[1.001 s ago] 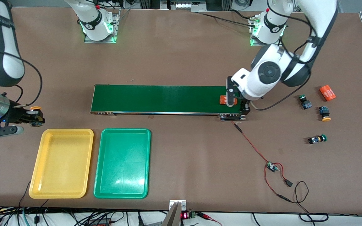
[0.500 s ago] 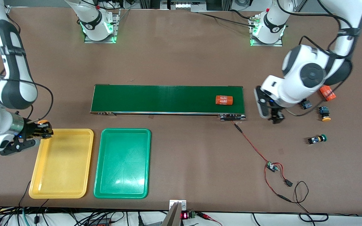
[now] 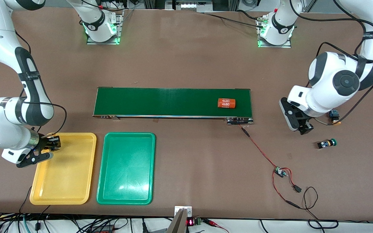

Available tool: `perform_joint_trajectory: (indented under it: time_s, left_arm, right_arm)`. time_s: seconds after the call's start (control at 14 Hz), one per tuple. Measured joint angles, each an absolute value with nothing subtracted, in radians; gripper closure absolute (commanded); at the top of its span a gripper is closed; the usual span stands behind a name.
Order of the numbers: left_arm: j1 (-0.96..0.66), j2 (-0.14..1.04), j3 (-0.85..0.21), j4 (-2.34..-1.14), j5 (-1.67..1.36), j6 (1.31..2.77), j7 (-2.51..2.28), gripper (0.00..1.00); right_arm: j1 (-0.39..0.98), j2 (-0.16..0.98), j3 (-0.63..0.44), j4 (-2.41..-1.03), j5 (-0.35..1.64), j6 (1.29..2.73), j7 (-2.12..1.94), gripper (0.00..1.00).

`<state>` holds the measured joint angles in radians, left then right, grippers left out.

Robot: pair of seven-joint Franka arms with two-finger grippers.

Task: Sort buttons by color to trays
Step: 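Open the right gripper over the yellow tray while the left gripper returns, then grasp the green-capped button with the left gripper while the right gripper withdraws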

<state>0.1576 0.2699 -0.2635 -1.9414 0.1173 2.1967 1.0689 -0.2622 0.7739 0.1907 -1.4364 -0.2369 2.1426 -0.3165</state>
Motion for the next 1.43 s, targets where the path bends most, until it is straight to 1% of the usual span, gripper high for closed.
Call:
perform_joint_trajectory:
  time_s: [0.21,0.36,0.64,0.86,1.29,1.36,1.43]
  left_arm:
    - [0.163,0.301,-0.152,-1.941,0.117,2.241,1.072,0.0]
    - [0.189,0.312,-0.115,-1.942,0.116,2.247,1.045,0.0]
    - [0.239,0.315,-0.103,-1.954,0.116,2.217,0.773,0.0]
    - [0.27,0.319,-0.102,-1.964,0.116,2.213,0.572,0.0]
    - [0.367,0.381,-0.099,-2.011,0.062,2.212,0.375,0.0]
    - [0.373,0.383,-0.099,-2.027,0.057,2.212,0.348,0.0]
    - [0.376,0.385,-0.099,-2.043,0.057,2.212,0.313,0.0]
  right_arm:
    - [-0.264,0.805,0.187,-1.436,-0.237,2.144,-0.303,0.79]
    - [-0.264,0.812,0.187,-1.435,-0.237,2.145,-0.299,0.79]
    - [-0.264,0.82,0.184,-1.434,-0.237,2.145,-0.293,0.79]
    - [-0.265,0.824,0.167,-1.432,-0.237,2.185,-0.291,0.79]
    - [-0.263,0.843,0.159,-1.431,-0.237,2.26,-0.291,0.79]
    - [-0.263,0.848,0.159,-1.431,-0.237,2.272,-0.291,0.7]
    - [-0.263,0.853,0.159,-1.431,-0.237,2.28,-0.291,0.36]
